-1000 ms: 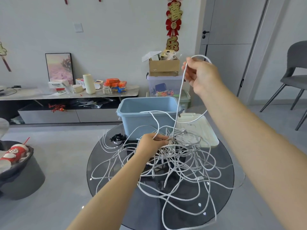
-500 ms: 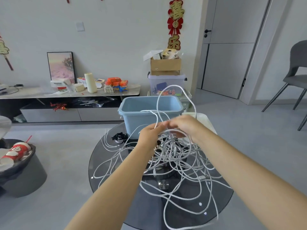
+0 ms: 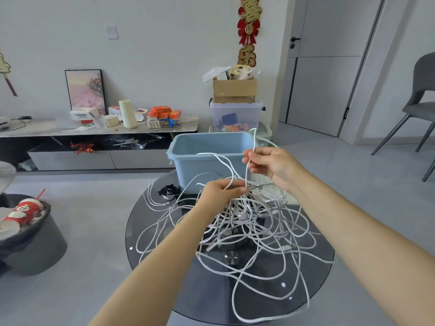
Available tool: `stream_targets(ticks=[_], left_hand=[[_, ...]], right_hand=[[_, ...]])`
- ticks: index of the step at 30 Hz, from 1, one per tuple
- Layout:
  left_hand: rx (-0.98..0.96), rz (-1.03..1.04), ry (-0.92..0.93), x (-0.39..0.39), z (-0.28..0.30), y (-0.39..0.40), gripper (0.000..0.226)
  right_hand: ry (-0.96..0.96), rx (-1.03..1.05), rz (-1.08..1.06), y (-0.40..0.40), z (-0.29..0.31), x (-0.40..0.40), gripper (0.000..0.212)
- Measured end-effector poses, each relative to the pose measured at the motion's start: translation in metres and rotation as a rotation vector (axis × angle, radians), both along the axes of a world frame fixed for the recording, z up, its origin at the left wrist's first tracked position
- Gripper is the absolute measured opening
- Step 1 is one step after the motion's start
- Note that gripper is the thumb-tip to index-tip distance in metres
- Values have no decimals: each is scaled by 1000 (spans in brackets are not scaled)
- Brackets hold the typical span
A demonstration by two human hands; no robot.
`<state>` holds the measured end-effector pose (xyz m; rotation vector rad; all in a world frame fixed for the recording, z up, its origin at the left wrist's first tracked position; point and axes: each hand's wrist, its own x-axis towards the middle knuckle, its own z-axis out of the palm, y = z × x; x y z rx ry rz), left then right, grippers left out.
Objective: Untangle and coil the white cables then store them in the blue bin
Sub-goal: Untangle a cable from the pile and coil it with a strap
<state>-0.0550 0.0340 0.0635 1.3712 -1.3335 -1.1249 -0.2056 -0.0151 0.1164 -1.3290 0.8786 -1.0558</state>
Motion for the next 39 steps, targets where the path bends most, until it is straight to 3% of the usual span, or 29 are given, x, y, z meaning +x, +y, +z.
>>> stream_targets(ticks=[5, 10, 14, 18, 20, 23, 27, 31, 34, 37, 39], left_hand=[[-112, 71, -224, -6, 6, -7, 8], [-85, 51, -352, -4, 7, -5, 8], [-68, 69, -144, -6, 4, 0, 3], [-28, 87, -41, -3, 13, 2, 22], [-12, 98, 24, 2, 15, 2, 23], [-14, 113, 49, 8, 17, 4, 21], [46, 134, -8, 11, 16, 9, 24], [85, 189, -190, 15, 5, 13, 33], [63, 312, -438, 13, -7, 16, 35], [11, 489, -778, 14, -9, 21, 36], [-106, 564, -879, 15, -5, 23, 37]], right_hand=[[-117, -51, -35, 5, 14, 11, 14], [-327, -117, -103, 8, 57, 12, 14], [-329, -194, -134, 7, 89, 16, 13], [-420, -181, -206, 1, 100, 12, 15], [-320, -159, -251, -4, 91, 8, 16], [-190, -43, -292, -12, 57, 6, 17], [-195, 210, -314, -18, 19, 10, 17], [-14, 374, -272, -15, -21, 15, 16], [211, 343, -292, -6, -43, 19, 17], [178, 199, -386, 3, -50, 23, 16], [131, 123, -412, 7, -52, 25, 39]])
